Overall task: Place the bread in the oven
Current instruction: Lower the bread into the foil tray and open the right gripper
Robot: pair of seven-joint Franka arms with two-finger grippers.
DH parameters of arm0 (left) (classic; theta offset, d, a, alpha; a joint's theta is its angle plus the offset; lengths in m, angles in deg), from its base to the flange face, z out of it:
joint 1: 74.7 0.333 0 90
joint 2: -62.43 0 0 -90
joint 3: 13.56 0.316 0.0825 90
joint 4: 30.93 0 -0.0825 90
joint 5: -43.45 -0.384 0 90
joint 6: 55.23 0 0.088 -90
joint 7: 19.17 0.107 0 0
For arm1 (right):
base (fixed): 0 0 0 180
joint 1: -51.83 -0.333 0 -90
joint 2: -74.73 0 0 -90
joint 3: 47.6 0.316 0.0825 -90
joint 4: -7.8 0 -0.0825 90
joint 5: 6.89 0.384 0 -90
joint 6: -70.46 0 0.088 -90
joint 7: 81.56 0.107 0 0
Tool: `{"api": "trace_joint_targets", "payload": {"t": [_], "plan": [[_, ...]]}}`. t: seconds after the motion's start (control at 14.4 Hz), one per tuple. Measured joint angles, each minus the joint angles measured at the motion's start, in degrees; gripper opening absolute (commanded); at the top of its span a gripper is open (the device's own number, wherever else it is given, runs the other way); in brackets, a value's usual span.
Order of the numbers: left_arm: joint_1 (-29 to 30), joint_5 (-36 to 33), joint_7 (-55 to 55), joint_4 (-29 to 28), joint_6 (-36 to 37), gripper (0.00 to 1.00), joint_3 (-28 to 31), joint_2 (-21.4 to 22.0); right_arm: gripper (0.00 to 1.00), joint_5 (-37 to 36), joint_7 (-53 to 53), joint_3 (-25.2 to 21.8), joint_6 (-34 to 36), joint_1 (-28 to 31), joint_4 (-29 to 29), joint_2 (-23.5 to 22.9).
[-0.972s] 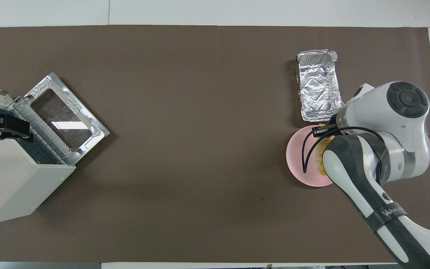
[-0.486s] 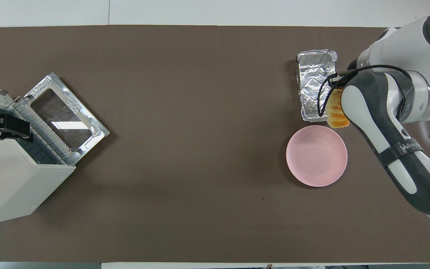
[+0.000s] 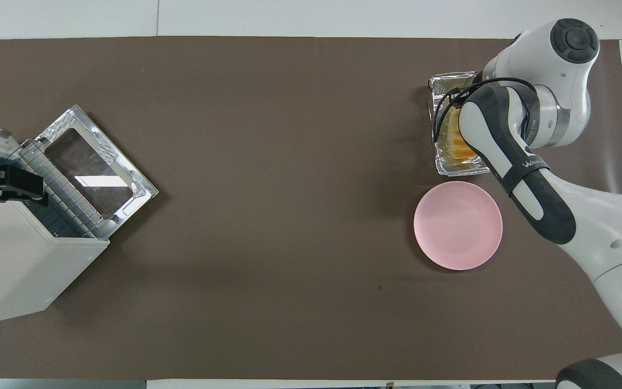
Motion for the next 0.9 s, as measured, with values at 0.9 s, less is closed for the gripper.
{"api": "trace_joint_targets", "payload": {"t": [0.9], "plan": [[0.00,0.00,0.00,0.00,0.00,1.00,0.00,0.00,1.00,-0.06,-1.24,-0.27,12.26,2.24,-7.21,0.20]]}}
